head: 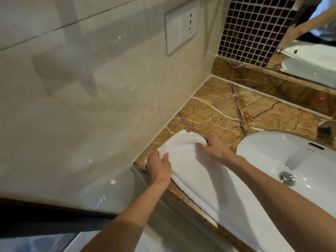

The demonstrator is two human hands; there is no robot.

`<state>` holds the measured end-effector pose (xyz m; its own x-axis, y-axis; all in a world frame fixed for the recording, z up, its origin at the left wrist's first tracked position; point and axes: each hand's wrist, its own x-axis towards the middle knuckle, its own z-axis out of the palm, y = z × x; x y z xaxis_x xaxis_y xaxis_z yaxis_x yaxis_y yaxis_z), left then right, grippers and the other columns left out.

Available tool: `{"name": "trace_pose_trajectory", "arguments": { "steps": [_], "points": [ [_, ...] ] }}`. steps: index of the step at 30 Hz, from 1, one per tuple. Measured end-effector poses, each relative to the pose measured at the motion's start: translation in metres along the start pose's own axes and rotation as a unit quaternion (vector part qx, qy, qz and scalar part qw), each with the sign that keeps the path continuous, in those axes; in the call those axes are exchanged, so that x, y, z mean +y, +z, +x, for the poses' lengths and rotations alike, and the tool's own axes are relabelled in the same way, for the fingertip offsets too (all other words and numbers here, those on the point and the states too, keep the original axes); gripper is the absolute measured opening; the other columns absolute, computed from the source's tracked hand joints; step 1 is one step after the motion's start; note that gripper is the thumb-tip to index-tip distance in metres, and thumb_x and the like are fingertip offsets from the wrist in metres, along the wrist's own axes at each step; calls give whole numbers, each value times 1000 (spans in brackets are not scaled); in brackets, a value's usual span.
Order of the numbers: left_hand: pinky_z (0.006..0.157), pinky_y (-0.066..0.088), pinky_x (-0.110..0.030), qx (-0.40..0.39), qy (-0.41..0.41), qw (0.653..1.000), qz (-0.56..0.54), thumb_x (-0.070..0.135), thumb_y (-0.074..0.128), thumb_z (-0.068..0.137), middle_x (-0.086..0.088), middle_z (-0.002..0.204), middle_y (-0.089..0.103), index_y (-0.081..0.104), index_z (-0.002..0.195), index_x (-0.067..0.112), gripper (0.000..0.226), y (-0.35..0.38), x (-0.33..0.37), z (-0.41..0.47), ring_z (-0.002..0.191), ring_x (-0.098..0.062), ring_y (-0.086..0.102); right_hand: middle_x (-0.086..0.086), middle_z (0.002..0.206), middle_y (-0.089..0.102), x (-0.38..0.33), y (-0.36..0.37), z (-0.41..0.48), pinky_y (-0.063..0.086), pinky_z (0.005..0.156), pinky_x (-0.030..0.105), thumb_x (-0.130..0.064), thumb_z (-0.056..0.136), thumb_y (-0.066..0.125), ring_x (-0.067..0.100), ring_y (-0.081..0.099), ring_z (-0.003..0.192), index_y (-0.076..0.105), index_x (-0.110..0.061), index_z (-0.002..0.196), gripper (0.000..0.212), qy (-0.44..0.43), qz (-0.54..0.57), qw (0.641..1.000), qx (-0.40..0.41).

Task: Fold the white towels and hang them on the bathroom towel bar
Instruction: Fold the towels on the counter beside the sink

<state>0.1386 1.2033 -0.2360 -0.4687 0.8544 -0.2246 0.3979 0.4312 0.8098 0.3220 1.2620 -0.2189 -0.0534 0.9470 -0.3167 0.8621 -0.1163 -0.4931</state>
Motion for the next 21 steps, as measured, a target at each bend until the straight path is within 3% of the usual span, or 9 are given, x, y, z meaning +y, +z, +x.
{"name": "trace_pose_trajectory", "arguments": {
  "steps": [4,7,9,12,16,19,21],
  "points": [
    [70,39,-29,16,4,999,37,27,46,98,-12,99,61,54,98,5,23,-2,0,3,93,-27,59,0,82,66,-1,-3,0,40,91,39,-31,83,57,23,59,87,67,-23,96,19,23,-36,999,-21],
    [77,38,-33,25,36,992,119,32,39,100,-11,109,61,51,112,7,31,-3,1,3,103,-29,57,5,73,63,0,-6,-2,36,79,35,-23,76,61,24,57,77,63,-13,77,10,25,-33,999,16],
    [85,42,-37,33,37,991,127,32,36,100,-13,119,60,48,123,6,37,-4,4,2,111,-30,56,3,59,48,-2,-7,-4,33,67,31,-11,71,61,21,46,63,47,-16,60,19,5,31,998,47],
    [90,43,-37,47,34,996,64,30,34,101,-14,127,57,41,131,4,41,-7,8,-3,116,-30,53,1,57,34,-6,-8,-10,28,56,27,7,69,54,15,34,56,31,-20,56,38,-55,207,974,72],
    [67,41,-8,53,43,995,-78,25,39,101,-1,98,55,46,105,8,19,-13,6,-7,98,-22,56,-4,56,37,-9,-8,-11,29,45,23,13,71,53,8,35,51,35,-21,56,41,-93,298,945,101],
    [75,49,-21,61,37,993,-94,24,40,100,-6,105,57,46,106,9,16,-16,2,-6,98,-21,56,0,63,50,-12,-2,-4,39,50,25,12,74,53,12,46,59,49,-19,63,33,-74,291,948,103],
    [83,49,-32,64,27,996,-59,22,40,100,-10,114,58,46,110,9,18,-16,-4,-4,107,-26,56,7,82,59,-13,7,3,47,65,32,12,76,52,20,55,76,59,-15,80,28,-50,225,971,61]
  ]
}}
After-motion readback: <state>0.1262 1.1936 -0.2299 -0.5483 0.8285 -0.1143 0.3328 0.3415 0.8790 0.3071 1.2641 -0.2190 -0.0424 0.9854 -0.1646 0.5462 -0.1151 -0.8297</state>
